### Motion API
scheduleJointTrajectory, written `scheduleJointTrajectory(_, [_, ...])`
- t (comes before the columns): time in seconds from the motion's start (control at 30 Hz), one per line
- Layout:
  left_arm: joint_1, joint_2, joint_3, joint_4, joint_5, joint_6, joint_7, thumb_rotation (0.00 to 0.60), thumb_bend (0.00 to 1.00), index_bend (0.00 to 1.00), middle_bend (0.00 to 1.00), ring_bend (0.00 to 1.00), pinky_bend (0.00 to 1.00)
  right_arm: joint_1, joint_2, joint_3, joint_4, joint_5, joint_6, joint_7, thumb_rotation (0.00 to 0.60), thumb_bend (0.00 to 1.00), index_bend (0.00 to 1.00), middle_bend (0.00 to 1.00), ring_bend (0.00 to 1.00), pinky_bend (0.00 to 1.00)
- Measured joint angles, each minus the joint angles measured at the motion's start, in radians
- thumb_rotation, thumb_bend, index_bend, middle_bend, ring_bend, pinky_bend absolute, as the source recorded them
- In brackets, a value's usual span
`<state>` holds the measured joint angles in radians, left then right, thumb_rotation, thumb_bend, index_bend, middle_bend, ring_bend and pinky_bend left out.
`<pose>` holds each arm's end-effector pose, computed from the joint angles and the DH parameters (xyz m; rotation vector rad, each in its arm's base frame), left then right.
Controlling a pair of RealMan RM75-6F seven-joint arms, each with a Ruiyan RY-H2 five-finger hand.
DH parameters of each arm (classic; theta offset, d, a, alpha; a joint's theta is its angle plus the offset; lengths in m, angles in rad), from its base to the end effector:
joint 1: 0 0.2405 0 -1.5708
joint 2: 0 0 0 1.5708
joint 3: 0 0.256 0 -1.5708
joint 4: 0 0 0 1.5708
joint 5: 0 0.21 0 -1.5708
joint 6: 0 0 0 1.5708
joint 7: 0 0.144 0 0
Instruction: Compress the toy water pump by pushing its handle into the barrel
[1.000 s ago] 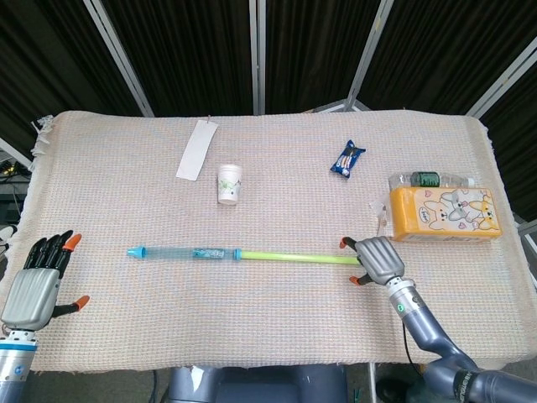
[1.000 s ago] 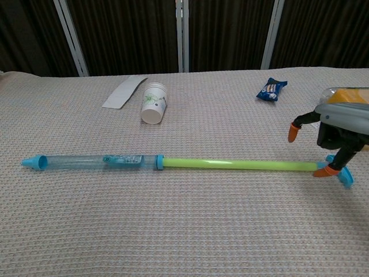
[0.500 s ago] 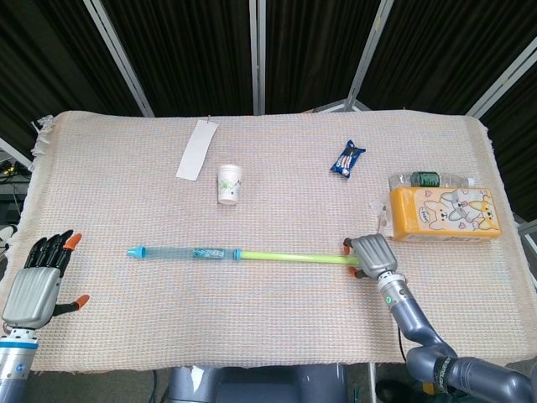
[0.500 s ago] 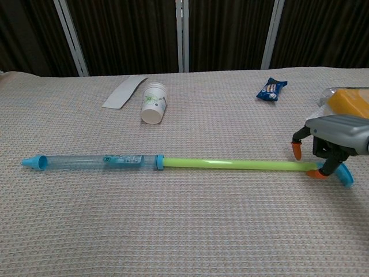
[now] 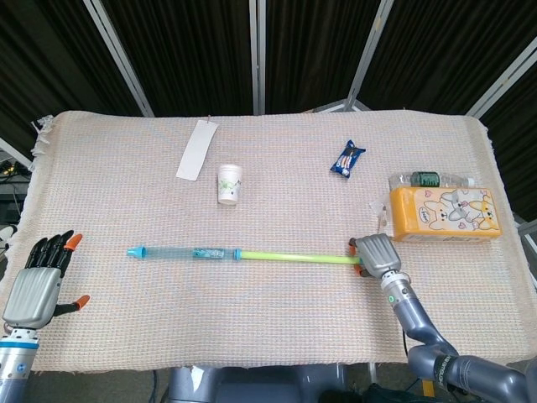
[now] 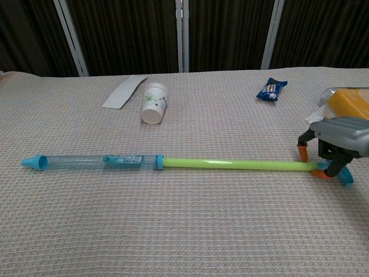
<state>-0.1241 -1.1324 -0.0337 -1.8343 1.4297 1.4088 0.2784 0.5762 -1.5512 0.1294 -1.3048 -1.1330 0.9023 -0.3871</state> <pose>-0.2694 0.1831 0.1274 -1.4629 -0.9486 -0.8167 -0.2489 -0.3253 -0.0126 1.8136 -0.9405 0.6215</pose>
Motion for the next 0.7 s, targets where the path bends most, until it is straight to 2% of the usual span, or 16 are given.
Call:
scheduleJointTrajectory(0.17, [-0.006, -0.003, -0.003, 0.004, -0.016, -0.013, 0.002, 0.600, 0.00, 0.00, 0.00, 0.00, 0.00, 0.005, 0.001, -0.005, 0.000, 0.009, -0.009, 0.002, 0.600, 0.36, 0.62, 1.00, 1.00, 1.00])
scheduleJointTrajectory(0.23, [-0.012, -0.006, -0.007, 0.008, -0.021, -0.018, 0.004, 0.600, 0.00, 0.00, 0.07, 0.05, 0.03, 0.005, 0.003, -0.005, -0.006, 0.012, -0.010, 0.006, 0.600, 0.38, 0.64, 1.00, 1.00, 1.00])
scheduleJointTrajectory(0.3, [-0.017, -0.012, -0.014, 0.017, -0.024, -0.019, 0.002, 0.600, 0.00, 0.01, 0.32, 0.25, 0.17, 0.005, 0.007, -0.005, -0.013, 0.014, -0.011, 0.009, 0.600, 0.39, 0.64, 1.00, 1.00, 1.00])
scheduleJointTrajectory(0.33, [-0.022, -0.020, -0.020, 0.026, -0.026, -0.021, -0.002, 0.600, 0.00, 0.02, 0.41, 0.34, 0.25, 0.006, 0.010, -0.006, -0.019, 0.016, -0.012, 0.010, 0.600, 0.40, 0.65, 1.00, 1.00, 1.00])
scheduleJointTrajectory(0.4, [-0.031, -0.032, -0.029, 0.042, -0.028, -0.025, -0.011, 0.600, 0.00, 0.10, 0.63, 0.56, 0.53, 0.006, 0.014, -0.007, -0.026, 0.019, -0.012, 0.008, 0.600, 0.40, 0.65, 1.00, 1.00, 1.00])
scheduleJointTrajectory(0.5, [-0.053, -0.057, -0.042, 0.078, -0.028, -0.043, -0.032, 0.600, 0.00, 0.24, 0.82, 0.76, 0.88, 0.006, 0.019, -0.009, -0.038, 0.030, -0.013, 0.003, 0.600, 0.41, 0.65, 1.00, 1.00, 1.00])
scheduleJointTrajectory(0.53, [-0.065, -0.068, -0.047, 0.095, -0.028, -0.057, -0.042, 0.600, 0.00, 0.29, 0.86, 0.80, 0.95, 0.006, 0.020, -0.008, -0.042, 0.035, -0.013, 0.001, 0.600, 0.41, 0.65, 1.00, 1.00, 1.00])
scheduleJointTrajectory(0.57, [-0.075, -0.076, -0.051, 0.109, -0.028, -0.070, -0.048, 0.600, 0.00, 0.31, 0.88, 0.82, 0.97, 0.006, 0.022, -0.008, -0.048, 0.043, -0.013, -0.004, 0.600, 0.41, 0.65, 1.00, 1.00, 1.00])
scheduleJointTrajectory(0.7, [-0.132, -0.126, -0.072, 0.173, -0.037, -0.141, -0.069, 0.600, 0.00, 0.38, 0.92, 0.85, 1.00, 0.007, 0.029, -0.004, -0.069, 0.075, -0.010, -0.026, 0.600, 0.41, 0.66, 1.00, 1.00, 1.00])
